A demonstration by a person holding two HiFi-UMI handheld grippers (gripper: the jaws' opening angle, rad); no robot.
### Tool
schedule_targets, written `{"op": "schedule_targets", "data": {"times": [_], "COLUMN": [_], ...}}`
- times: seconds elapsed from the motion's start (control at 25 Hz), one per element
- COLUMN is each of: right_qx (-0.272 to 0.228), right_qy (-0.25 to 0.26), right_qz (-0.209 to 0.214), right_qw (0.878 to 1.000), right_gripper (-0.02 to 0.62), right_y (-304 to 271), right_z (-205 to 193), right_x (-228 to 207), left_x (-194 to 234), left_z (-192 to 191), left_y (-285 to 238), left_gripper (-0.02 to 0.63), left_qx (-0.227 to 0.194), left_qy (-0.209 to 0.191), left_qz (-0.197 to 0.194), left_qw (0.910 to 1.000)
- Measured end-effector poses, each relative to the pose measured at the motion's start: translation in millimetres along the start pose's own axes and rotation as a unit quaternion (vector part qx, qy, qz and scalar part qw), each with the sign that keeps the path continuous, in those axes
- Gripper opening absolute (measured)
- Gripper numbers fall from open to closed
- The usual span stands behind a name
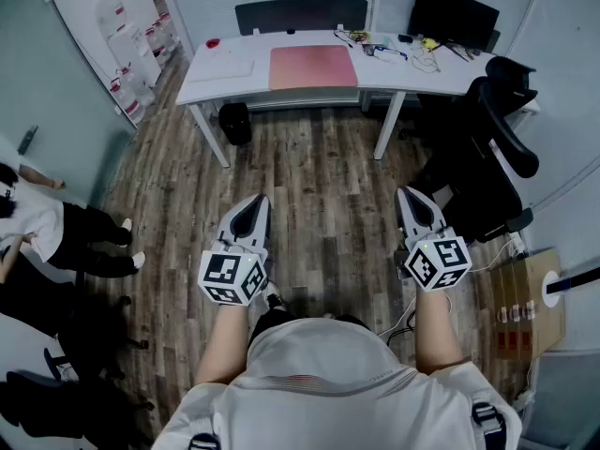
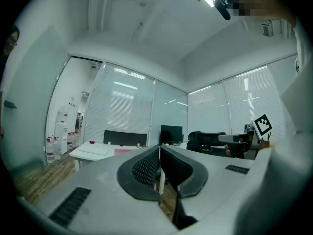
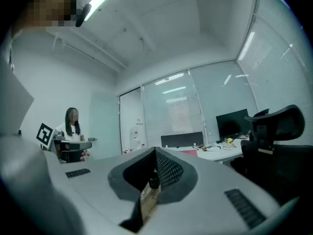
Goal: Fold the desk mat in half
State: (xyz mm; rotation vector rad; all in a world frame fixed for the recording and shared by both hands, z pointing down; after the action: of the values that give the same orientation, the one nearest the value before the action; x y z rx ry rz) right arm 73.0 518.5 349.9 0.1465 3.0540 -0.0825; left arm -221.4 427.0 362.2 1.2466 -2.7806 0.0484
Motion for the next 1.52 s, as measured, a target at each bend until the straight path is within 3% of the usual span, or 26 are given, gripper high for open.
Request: {"op": "schedule_targets", "data": {"times": [0.96, 1.24, 1.52], "right_qx": [-0.003, 0.007, 0.026], "right_qy": [-0.012, -0.008, 0.017], "right_qz": [0.007, 0.007, 0.005], "right_qw": [1.0, 1.0, 1.0], "right_gripper": [0.051, 0.051, 0.051], "right_y": [-0.6, -42.1, -117.9], "right_z": [-2.6, -0.9, 3.2], "right_x": [-17.7, -29.4, -52.5], "left_x": [-12.6, 13.6, 57.3], "left_z": [-7.1, -13.3, -15.7], "left_y": [-16.2, -48.3, -122.4], "left_gripper": [0.015, 0.015, 0.015], "left_qx": [0.019, 0.026, 0.019], "left_qy": [0.003, 0.016, 0.028], "left_qz": [-0.011, -0.008, -0.014], "left_qw": [0.9998, 0.9995, 0.9993]}}
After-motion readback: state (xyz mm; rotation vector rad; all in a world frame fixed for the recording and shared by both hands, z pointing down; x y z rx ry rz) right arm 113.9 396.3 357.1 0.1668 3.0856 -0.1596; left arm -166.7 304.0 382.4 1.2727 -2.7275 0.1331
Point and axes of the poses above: the fingertips, and each gripper's own axes: y backward along the fingers, x to its left, z out of its top, the point moved 5 cm from there along y, backward along the fingers, and after that the axes turned 2 degrees about -z, right-handed, at the moved point
